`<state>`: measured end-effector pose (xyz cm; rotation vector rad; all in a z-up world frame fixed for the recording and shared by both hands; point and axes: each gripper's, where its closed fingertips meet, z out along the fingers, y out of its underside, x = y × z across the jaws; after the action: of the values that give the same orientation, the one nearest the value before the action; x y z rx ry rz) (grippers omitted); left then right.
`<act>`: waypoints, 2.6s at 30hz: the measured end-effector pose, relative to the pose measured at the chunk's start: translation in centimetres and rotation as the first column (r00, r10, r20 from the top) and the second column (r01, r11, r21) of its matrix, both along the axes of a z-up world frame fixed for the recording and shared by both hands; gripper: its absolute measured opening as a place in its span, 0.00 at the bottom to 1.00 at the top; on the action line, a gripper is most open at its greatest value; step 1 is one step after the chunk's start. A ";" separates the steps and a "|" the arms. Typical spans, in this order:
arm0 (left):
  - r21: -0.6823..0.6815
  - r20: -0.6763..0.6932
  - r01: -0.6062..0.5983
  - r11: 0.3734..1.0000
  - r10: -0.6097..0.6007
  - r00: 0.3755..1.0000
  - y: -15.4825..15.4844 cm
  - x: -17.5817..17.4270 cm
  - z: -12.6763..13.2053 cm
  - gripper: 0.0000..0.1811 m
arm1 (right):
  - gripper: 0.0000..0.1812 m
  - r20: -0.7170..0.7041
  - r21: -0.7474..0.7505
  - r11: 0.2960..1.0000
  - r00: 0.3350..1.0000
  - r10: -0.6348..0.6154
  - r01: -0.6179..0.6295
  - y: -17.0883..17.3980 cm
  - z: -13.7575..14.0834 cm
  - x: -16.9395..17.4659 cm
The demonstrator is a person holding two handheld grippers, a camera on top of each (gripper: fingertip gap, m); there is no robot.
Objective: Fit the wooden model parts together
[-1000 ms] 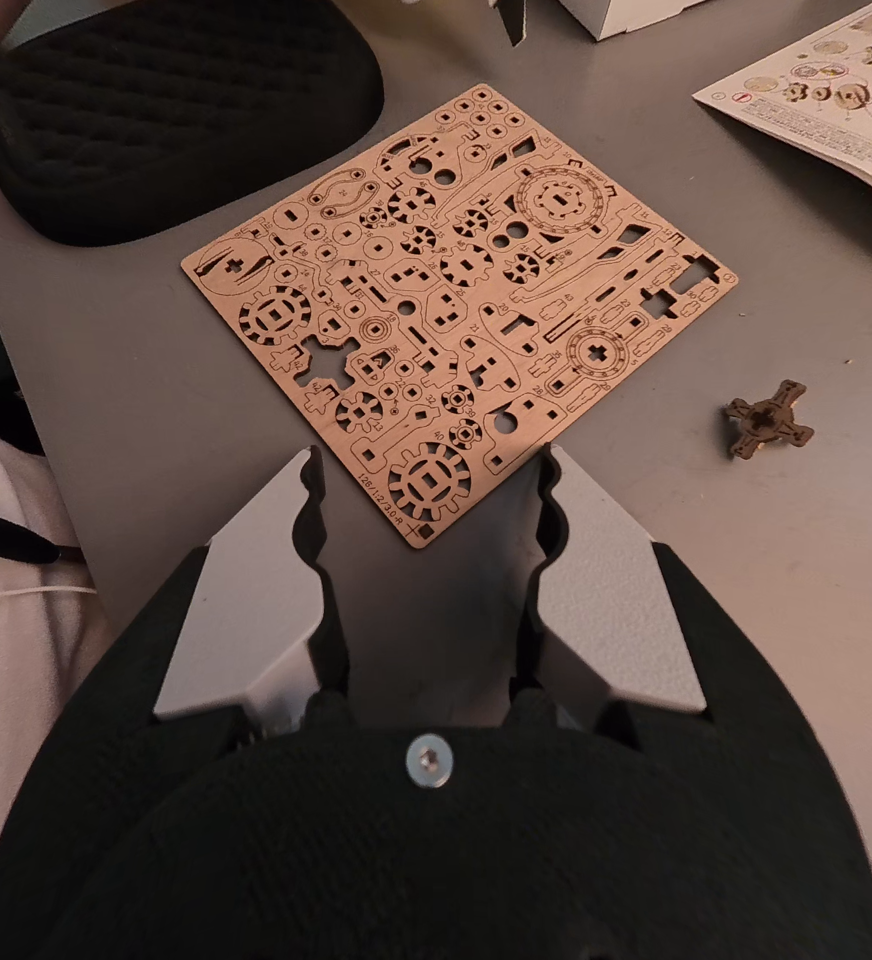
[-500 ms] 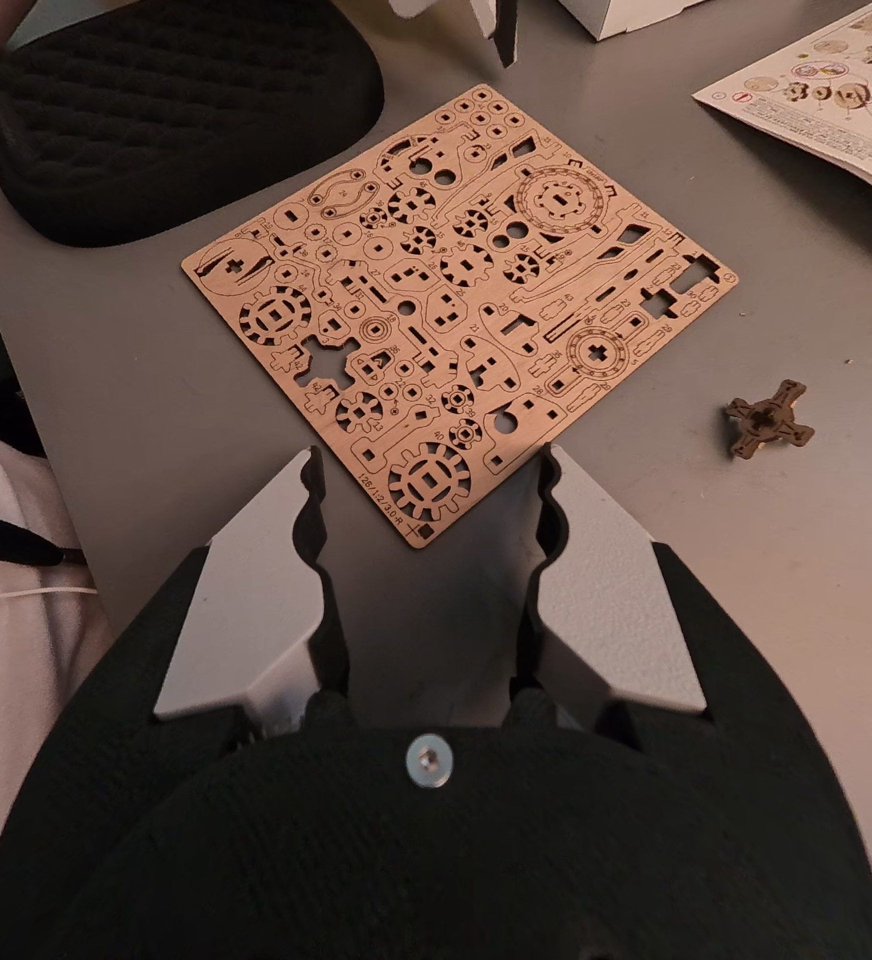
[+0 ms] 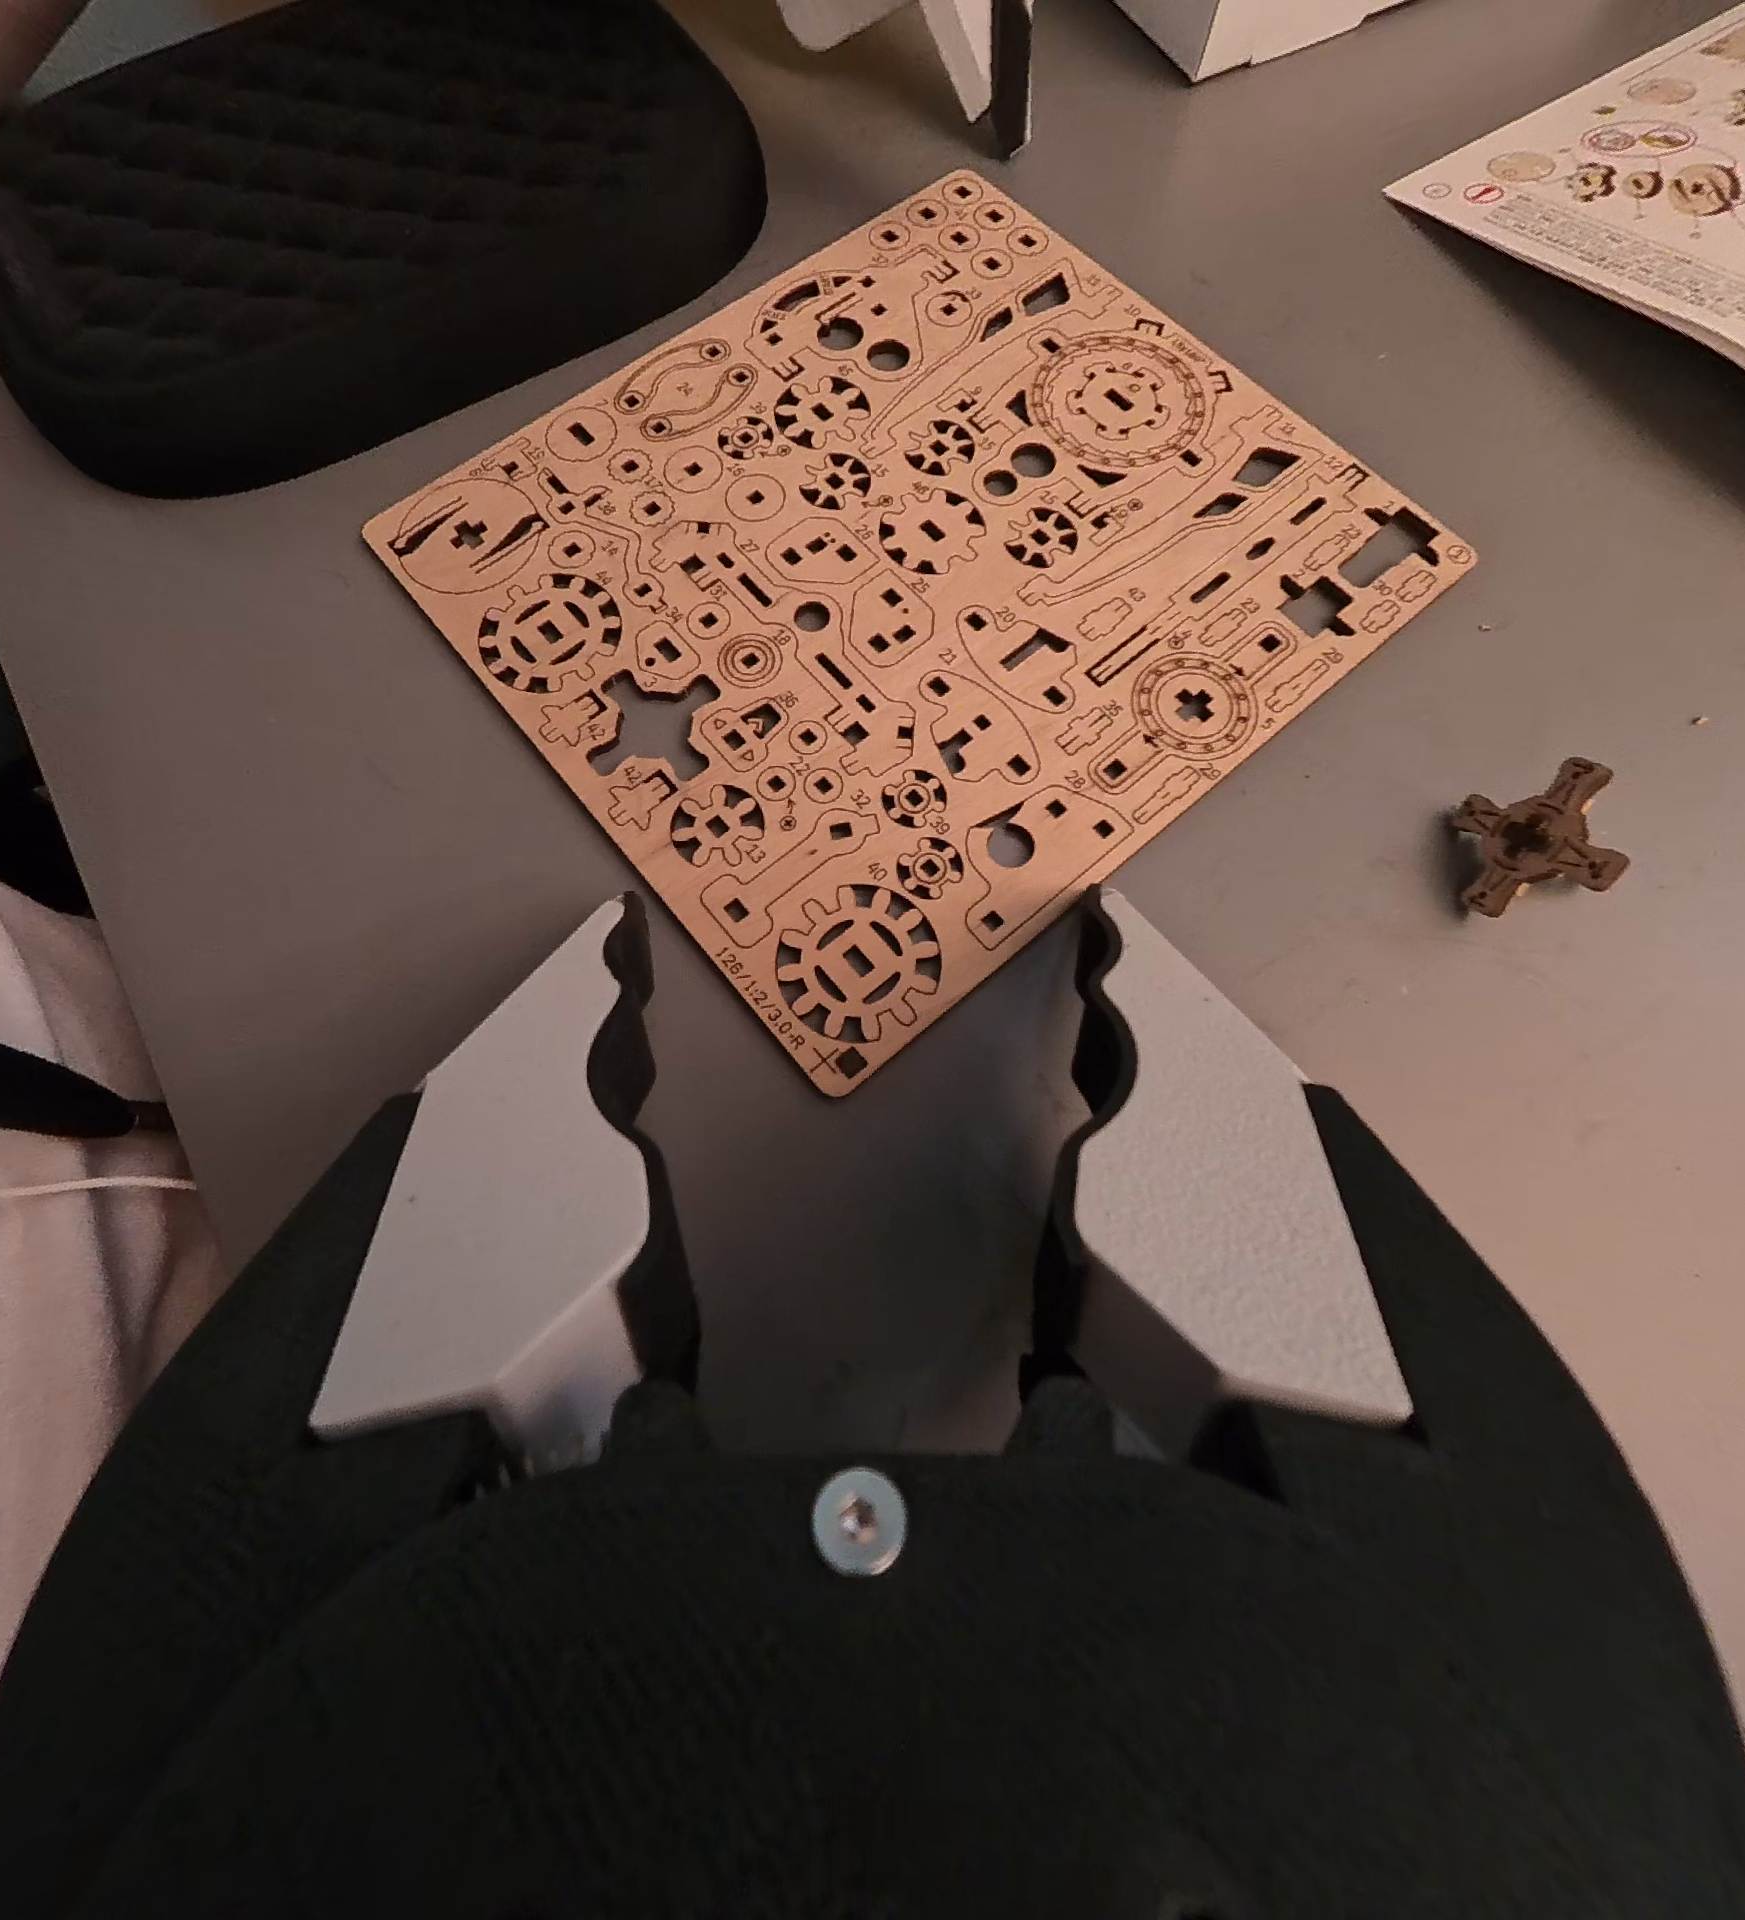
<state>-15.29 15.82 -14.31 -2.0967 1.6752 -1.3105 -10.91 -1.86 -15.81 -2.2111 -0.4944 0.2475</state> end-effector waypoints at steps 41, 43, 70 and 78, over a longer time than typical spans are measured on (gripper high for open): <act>0.067 0.004 0.094 0.993 -0.095 0.996 -2.3 0.7 0.0 0.24 | 0.43 -0.001 0.001 1.000 1.000 -0.009 0.009 0.1 -0.1 0.1; 0.069 0.006 0.092 0.993 -0.093 0.996 -2.4 0.9 0.0 0.24 | 0.44 0.001 0.002 1.000 1.000 -0.009 0.009 0.1 -0.1 0.1; 0.085 0.014 0.057 0.995 -0.058 0.998 -2.3 1.3 0.1 0.22 | 0.44 0.004 0.004 1.000 1.000 -0.008 0.008 0.1 -0.2 0.1; 0.071 0.039 0.053 0.996 -0.056 0.998 -2.5 1.5 0.7 0.23 | 0.44 0.005 0.004 1.000 1.000 -0.008 0.008 0.1 -0.1 0.1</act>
<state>-13.83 13.28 -13.58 -1.9851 1.7465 -1.2821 -10.77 -1.79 -15.96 -2.2098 -0.4879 0.2362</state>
